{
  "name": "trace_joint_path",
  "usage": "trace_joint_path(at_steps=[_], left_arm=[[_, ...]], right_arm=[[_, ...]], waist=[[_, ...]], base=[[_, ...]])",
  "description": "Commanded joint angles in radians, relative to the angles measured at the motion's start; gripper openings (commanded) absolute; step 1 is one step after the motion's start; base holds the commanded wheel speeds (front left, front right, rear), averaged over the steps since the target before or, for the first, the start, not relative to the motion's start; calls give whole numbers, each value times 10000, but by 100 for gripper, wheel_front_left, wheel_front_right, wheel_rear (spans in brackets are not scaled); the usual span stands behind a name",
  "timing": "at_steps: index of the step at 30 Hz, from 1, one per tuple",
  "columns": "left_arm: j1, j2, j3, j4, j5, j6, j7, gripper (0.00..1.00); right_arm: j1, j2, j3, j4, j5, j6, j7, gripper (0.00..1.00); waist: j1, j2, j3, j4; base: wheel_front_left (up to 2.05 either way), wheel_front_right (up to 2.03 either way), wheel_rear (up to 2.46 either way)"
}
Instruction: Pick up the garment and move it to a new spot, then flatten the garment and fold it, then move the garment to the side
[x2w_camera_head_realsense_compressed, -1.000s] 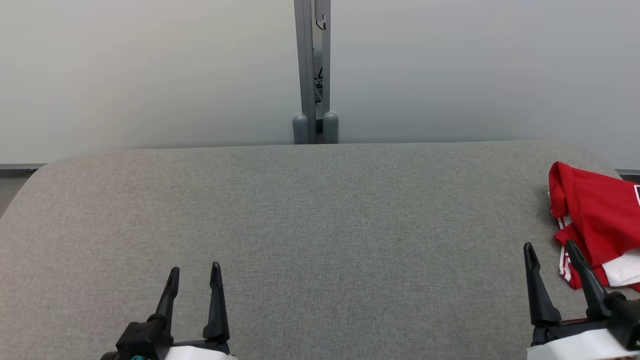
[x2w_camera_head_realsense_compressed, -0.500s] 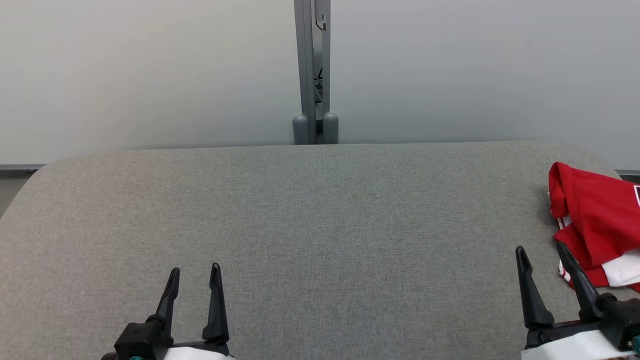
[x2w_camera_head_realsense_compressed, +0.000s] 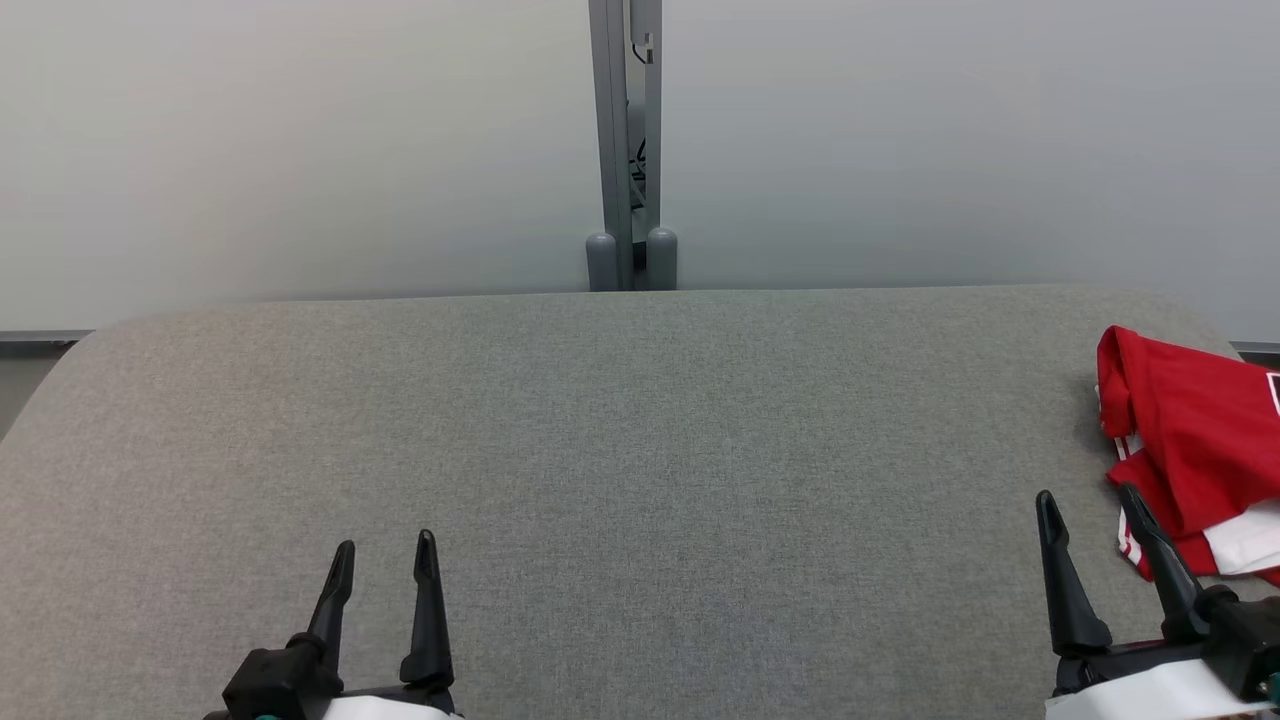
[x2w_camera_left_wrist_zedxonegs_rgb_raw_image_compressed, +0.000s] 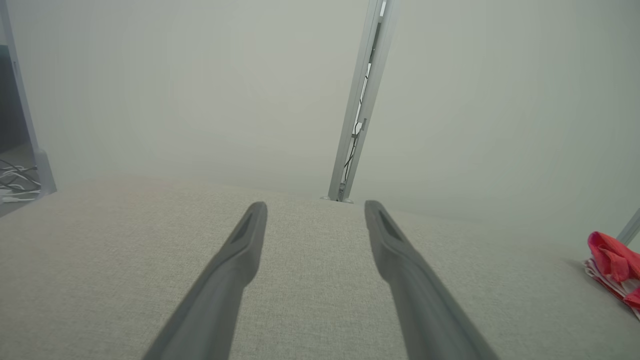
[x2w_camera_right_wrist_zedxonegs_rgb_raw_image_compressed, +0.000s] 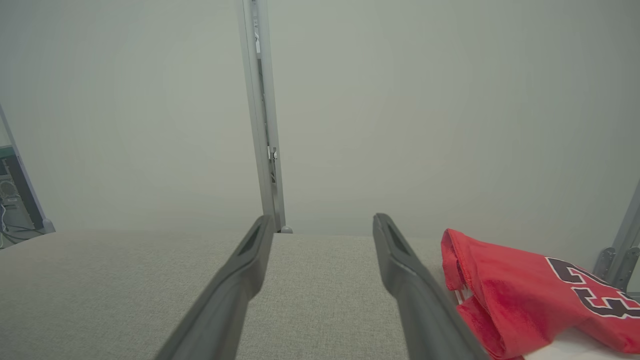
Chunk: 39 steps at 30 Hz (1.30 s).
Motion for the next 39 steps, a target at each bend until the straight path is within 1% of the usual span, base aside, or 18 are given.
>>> trace_joint_path(at_steps=[1, 8, 9, 14, 25, 26, 29, 30, 35, 36, 39], left_arm=[[28, 38, 53, -28, -57, -53, -30, 100], [27, 38, 53, -20, -152, -85, -30, 100], [8, 0, 23, -11, -124, -49, 1, 0], [295, -23, -40, 385, -176, -58, 72, 0], [-488, -17, -128, 928, -2219, -488, 649, 0], [-488, -17, -128, 928, -2219, -488, 649, 0], [-713, -15, -166, 1111, -2745, -605, 787, 0], [-859, -14, -191, 1222, -3083, -678, 876, 0], [-1181, -12, -239, 1414, -3888, -853, 1087, 0], [-1301, -11, -256, 1487, -4195, -918, 1169, 0], [-1414, -10, -271, 1563, -4496, -984, 1251, 0]], right_arm=[[34, -2, -28, -29, -18, 6, -6, 100], [23, -16, -18, -9, 28, 6, -6, 100], [0, 8, 12, 4, 17, 0, 0, 0], [232, 112, 103, 444, 94, 0, 23, 0], [441, 157, -445, 133, 2359, 0, 438, 0], [441, 157, -445, 133, 2359, 0, 438, 0], [513, 169, -554, 28, 2931, 0, 514, 0], [564, 176, -629, -35, 3301, 1, 564, 0], [679, 195, -815, -193, 4188, 1, 696, 0], [711, 202, -883, -250, 4532, 1, 745, 0], [753, 209, -957, -301, 4865, 1, 798, 0]], waist=[[0, -1, 6, -3], [0, -1, 13, 13], [0, -1, 13, 13], [0, -1, 17, 12], [0, -1, 84, -2], [0, -1, 84, -2], [0, -1, 103, -5], [0, -1, 115, -7], [0, -1, 147, -13], [0, -1, 160, -15], [0, -1, 173, -17]], base=[[0, 0, 0], [0, 0, 0], [0, 0, 0], [0, 0, 0], [0, 0, 0], [0, 0, 0], [0, 0, 0], [0, 0, 0], [0, 0, 0], [0, 0, 0], [0, 0, 0]])
